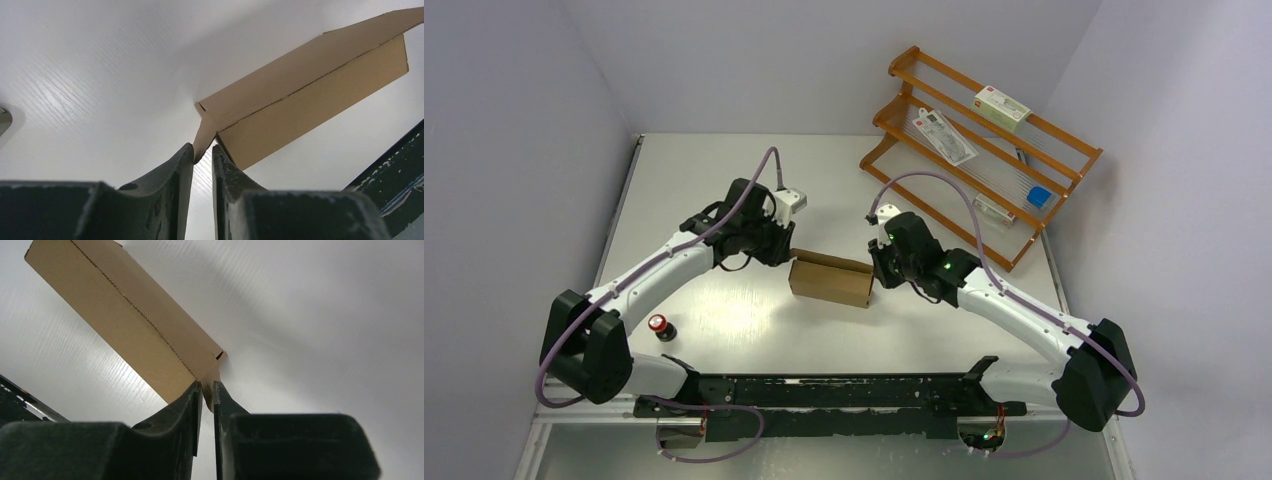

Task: Fold the paper box

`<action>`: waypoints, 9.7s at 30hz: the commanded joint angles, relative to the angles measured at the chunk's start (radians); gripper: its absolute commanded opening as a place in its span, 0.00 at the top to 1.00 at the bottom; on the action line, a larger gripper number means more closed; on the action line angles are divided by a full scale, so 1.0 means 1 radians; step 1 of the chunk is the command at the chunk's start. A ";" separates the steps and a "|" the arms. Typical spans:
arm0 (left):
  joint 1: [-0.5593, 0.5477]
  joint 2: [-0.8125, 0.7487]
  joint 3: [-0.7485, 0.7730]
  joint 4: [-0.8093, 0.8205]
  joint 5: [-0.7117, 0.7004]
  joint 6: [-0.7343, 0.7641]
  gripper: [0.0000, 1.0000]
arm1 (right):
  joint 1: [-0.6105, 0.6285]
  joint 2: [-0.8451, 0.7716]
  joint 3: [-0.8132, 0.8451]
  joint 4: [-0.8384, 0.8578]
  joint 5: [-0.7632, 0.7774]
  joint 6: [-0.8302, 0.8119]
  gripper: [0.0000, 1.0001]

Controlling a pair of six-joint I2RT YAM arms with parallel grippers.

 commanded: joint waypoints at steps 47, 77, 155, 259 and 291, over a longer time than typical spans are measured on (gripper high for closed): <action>0.001 -0.217 -0.201 0.140 -0.017 -0.525 0.95 | 0.093 0.090 0.088 -0.034 0.229 0.517 1.00; -0.018 -0.242 -0.236 0.179 0.001 -0.601 0.94 | 0.166 0.085 0.021 0.014 0.395 0.580 1.00; -0.207 -0.592 -0.563 0.170 -0.245 -0.773 0.87 | 0.350 -0.193 -0.455 0.465 0.588 0.568 0.94; -0.206 -0.663 -0.789 0.508 -0.216 -1.096 0.49 | 0.308 0.204 0.005 0.533 0.177 0.382 0.59; -0.205 -0.578 -0.826 0.674 -0.244 -1.124 0.58 | 0.384 0.279 -0.007 0.480 0.144 0.321 0.71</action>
